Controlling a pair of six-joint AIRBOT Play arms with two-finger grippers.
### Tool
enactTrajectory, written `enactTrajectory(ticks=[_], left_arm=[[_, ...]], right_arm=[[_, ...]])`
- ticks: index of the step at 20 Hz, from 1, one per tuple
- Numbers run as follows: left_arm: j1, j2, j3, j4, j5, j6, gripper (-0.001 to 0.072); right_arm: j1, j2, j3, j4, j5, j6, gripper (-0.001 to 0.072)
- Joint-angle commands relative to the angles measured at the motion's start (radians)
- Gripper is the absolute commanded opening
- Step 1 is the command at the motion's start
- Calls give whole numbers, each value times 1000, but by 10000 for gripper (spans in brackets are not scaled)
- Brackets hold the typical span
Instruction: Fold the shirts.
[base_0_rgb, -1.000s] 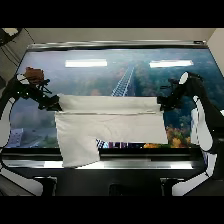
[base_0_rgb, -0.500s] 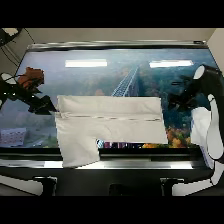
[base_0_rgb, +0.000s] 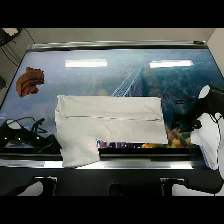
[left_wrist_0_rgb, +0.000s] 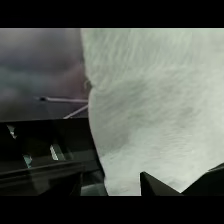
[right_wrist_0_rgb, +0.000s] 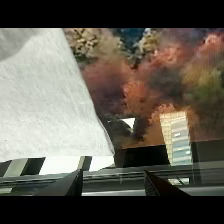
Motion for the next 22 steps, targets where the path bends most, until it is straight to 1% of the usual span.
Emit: enactTrajectory(ticks=[1, 2, 3, 5, 6, 7, 8, 9, 10, 11, 13, 15, 17, 18, 19, 20, 22], left_arm=[[4, 57, -150, -26, 99, 32, 463], [4, 57, -159, -45, 109, 42, 463], [4, 57, -167, -51, 121, 42, 463], [4, 57, -180, -62, 147, 42, 460], [3, 57, -182, -67, 150, 41, 411], [3, 57, -182, -67, 158, 39, 301], [3, 57, -182, -66, 172, 37, 243], [3, 57, -182, -67, 187, 29, 165], [3, 57, -182, -67, 198, 24, 56], [3, 57, -182, -66, 206, 24, 39], [3, 57, -181, -66, 210, 24, 39], [3, 57, -181, -66, 210, 27, 39], [3, 58, -181, -66, 213, 28, 38], [3, 58, -178, -67, 213, 46, 38], [3, 59, -172, -67, 212, 55, 38], [3, 60, -161, -67, 212, 66, 38], [3, 70, -113, -69, 197, 80, 36]], right_arm=[[-3, 62, -101, 3, -40, -4, 514], [-3, 78, -129, 9, -58, -5, 529], [-3, 89, -161, 2, -79, -5, 566], [-3, 92, -223, 1, -122, -5, 566], [-3, 92, -251, 12, -144, -5, 564], [-3, 92, -277, 35, -162, -13, 564], [-3, 92, -296, 55, -178, -26, 564], [-3, 92, -314, 61, -198, -27, 565], [-3, 92, -328, 62, -224, -27, 564], [-3, 92, -336, 68, -240, -27, 564], [-3, 91, -348, 114, -282, -27, 558], [-3, 82, -357, 166, -313, -27, 534], [-3, 67, -357, 167, -328, -7, 394], [-3, 66, -357, 167, -333, -7, 328], [-3, 66, -357, 167, -332, -8, 220], [-3, 66, -357, 166, -330, -7, 54], [-3, 71, -355, 167, -321, -24, 53]])
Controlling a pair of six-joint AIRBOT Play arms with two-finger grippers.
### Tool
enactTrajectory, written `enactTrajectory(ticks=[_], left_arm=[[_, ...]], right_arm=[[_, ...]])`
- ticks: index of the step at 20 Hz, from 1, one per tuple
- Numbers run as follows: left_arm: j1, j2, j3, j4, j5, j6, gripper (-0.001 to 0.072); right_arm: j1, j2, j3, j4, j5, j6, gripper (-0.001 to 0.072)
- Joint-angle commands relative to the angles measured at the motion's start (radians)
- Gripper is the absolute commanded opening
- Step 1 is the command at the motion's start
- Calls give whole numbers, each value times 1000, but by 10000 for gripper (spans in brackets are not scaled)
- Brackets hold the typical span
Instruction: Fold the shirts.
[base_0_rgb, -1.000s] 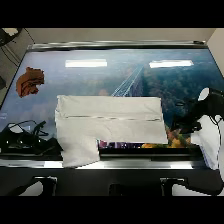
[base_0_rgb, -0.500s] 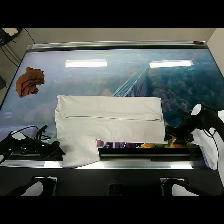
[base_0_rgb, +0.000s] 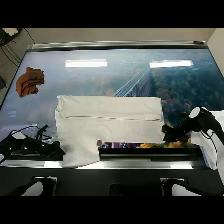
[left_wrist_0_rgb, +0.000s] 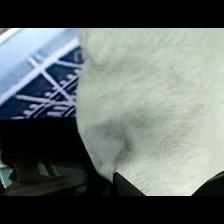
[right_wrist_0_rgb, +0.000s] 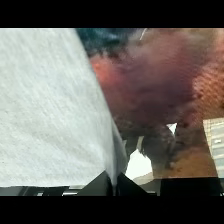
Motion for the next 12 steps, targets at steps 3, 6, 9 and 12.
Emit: enactTrajectory(ticks=[3, 6, 9, 12], left_arm=[[2, 80, 167, -12, 12, 25, 36], [1, 146, 315, -100, 10, 15, 34], [-38, 108, 458, -140, 93, -8, 33], [-72, -32, 617, -140, 167, -50, 33]], right_arm=[[2, 59, 44, 12, 7, -39, 52], [2, 135, 153, 37, -27, -37, 51], [43, 118, 275, 36, -86, -22, 51], [87, 34, 407, 33, -200, 33, 51]])
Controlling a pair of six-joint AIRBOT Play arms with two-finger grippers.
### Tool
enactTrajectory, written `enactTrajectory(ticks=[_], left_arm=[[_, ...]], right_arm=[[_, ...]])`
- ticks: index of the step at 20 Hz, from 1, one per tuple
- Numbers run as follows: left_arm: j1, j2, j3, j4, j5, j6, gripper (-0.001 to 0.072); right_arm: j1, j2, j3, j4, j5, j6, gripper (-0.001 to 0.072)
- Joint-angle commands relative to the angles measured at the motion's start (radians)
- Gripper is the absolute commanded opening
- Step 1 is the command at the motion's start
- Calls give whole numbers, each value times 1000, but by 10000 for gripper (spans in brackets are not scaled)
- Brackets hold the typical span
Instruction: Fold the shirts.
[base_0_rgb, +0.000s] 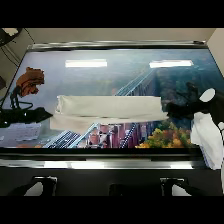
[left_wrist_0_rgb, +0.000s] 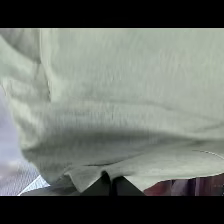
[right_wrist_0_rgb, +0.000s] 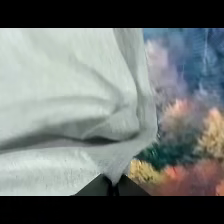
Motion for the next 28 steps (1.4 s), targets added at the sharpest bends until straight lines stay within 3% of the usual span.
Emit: enactTrajectory(ticks=[1, 6, 11, 12, 13, 14, 15, 17, 21, 23, 25, 28], left_arm=[[-37, -153, 198, -26, 73, -31, 33], [-72, -498, 452, -26, 72, -81, 34], [-100, -660, 491, -26, 64, -118, 64], [-106, -670, 491, -26, 63, -118, 304], [-106, -672, 491, -26, 63, -117, 615], [-102, -668, 496, -26, 56, -116, 676], [-90, -664, 512, -26, 32, -117, 675], [-65, -650, 564, -26, -58, -116, 674], [-61, -568, 602, -27, -121, -105, 674], [-87, -519, 602, -27, -130, -96, 674], [-112, -469, 602, -27, -164, -44, 673], [-142, -399, 602, -27, -182, -37, 670]], right_arm=[[37, -89, 151, 0, -126, 57, 52], [37, -338, 283, 71, -180, 125, 53], [37, -460, 284, 143, -214, 139, 56], [37, -467, 284, 149, -202, 139, 65], [37, -466, 285, 160, -191, 138, 174], [32, -460, 289, 177, -165, 137, 360], [18, -450, 301, 186, -124, 114, 584], [-32, -426, 331, 184, -57, 63, 693], [-151, -456, 335, 199, 66, 82, 699], [-144, -494, 322, 262, 119, 26, 698], [-125, -533, 320, 357, 111, -1, 698], [-87, -573, 320, 428, 48, 8, 694]])
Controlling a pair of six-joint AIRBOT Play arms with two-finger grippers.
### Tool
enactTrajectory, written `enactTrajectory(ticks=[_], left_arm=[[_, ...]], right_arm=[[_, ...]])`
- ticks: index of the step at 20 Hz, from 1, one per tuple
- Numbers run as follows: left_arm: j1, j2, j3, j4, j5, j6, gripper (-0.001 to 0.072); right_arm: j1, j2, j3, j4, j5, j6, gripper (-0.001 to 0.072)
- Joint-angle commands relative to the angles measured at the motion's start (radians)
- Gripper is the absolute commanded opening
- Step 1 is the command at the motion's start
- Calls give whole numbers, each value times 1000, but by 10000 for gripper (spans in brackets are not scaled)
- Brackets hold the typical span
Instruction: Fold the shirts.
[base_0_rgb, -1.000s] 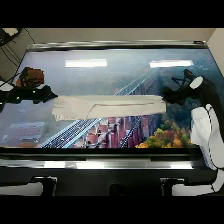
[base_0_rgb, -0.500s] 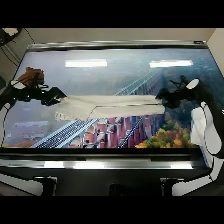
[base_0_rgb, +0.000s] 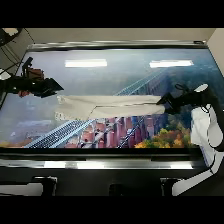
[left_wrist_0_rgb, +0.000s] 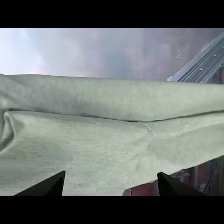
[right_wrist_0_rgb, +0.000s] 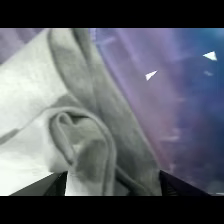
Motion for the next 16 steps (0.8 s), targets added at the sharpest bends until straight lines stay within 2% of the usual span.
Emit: enactTrajectory(ticks=[1, 2, 3, 4, 5, 6, 7, 8, 9, 11, 16], left_arm=[[-36, 82, 3, 0, -28, 24, 670], [-47, 94, 3, 0, -29, 24, 669], [-62, 100, 3, 0, -29, 24, 670], [-80, 101, 3, 0, -29, 24, 669], [-102, 98, 0, 0, -26, 24, 662], [-126, 93, -6, 0, -26, 24, 501], [-156, 86, -18, 0, -25, 29, 207], [-187, 79, -36, 0, -21, 43, 104], [-226, 68, -59, 0, -3, 53, 104], [-311, 37, -113, -20, 85, 39, 40], [-491, -107, -156, -289, 290, 13, 39]], right_arm=[[41, -46, -2, 80, -51, -3, 673], [56, -49, -2, 80, -81, -2, 609], [71, -48, -2, 81, -108, -2, 450], [80, -47, -2, 92, -116, -3, 204], [81, -42, -1, 116, -114, -5, 59], [80, -27, -1, 147, -104, -39, 53], [80, 0, -1, 166, -92, -79, 52], [81, 40, -1, 166, -75, -102, 52], [81, 83, -1, 166, -53, -121, 52], [81, 190, -2, 161, 9, -148, 52], [159, 483, -2, 21, 118, -131, 51]])
